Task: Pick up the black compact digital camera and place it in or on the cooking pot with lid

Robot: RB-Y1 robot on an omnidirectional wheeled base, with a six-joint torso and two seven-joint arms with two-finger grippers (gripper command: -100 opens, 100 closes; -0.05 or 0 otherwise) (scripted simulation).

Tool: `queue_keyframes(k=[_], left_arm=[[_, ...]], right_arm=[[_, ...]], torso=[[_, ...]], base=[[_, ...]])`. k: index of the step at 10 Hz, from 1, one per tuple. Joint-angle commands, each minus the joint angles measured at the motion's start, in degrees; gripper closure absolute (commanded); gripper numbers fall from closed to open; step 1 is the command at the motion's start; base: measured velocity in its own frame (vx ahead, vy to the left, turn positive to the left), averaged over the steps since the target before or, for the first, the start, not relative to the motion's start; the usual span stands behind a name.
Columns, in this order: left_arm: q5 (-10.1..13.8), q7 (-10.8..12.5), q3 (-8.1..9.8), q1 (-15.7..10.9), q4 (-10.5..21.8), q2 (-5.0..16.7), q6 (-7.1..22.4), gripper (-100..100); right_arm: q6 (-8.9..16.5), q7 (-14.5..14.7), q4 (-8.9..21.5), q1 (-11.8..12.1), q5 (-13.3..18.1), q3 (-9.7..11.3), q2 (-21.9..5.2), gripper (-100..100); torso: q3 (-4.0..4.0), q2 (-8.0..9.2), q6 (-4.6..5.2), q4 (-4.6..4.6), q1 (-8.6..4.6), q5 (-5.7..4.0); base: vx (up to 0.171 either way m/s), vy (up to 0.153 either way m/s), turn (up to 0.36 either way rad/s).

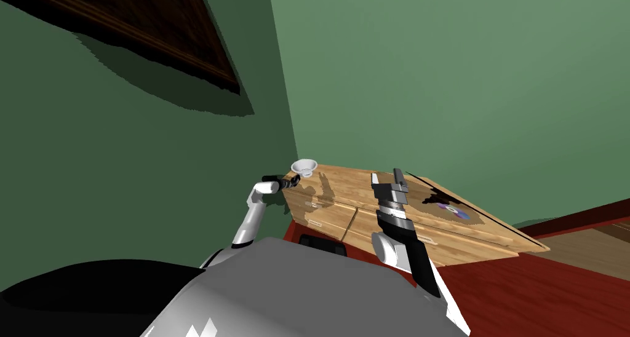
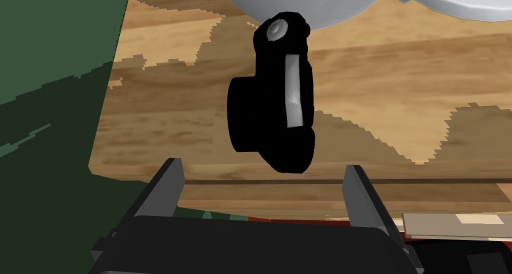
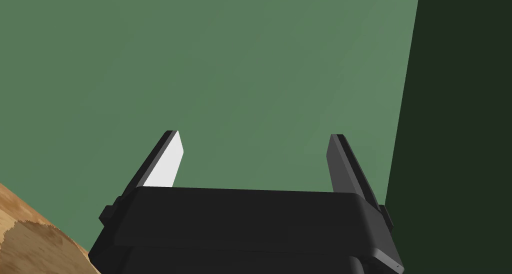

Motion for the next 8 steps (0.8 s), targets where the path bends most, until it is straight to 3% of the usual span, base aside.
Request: queue_keyframes(k=[1,2,3,5,6,8], left_arm=[[0.0,0.0,0.0,0.0,0.0,0.0,0.0,-100],[0.0,0.0,0.02,-0.1,0.0,0.0,0.0,0],[-0.1,-0.9,0.0,-0.3,1.7,-0.6,-1.8,-100],[0.0,-0.9,0.08,-0.3,1.8,-0.6,-1.7,-100],[-0.1,-1.0,0.07,-0.3,1.9,-0.6,-1.8,100],[0.0,-1.0,0.05,-0.3,1.9,-0.7,-1.8,100]], right_arm=[[0.0,0.0,0.0,0.0,0.0,0.0,0.0,0],[0.0,0.0,0.0,0.0,0.0,0.0,0.0,0],[0.0,0.0,0.0,0.0,0.0,0.0,0.0,0],[0.0,0.0,0.0,0.0,0.0,0.0,0.0,0],[0.0,0.0,0.0,0.0,0.0,0.0,0.0,0],[0.0,0.0,0.0,0.0,0.0,0.0,0.0,0]], torso=[[0.0,0.0,0.0,0.0,0.0,0.0],[0.22,0.42,-0.02,0.06,-0.01,0.0],[0.44,0.79,-0.02,0.16,0.01,0.0],[0.51,0.9,-0.02,0.19,0.02,0.0],[0.55,0.98,-0.03,0.21,0.02,0.0],[0.6,1.05,-0.04,0.23,0.03,-0.02]], base=[[0.122,-0.009,-0.012],[0.023,-0.001,0.003],[0.033,0.002,0.002],[0.031,0.001,0.002],[0.0,0.0,0.0],[0.0,0.0,0.0]])
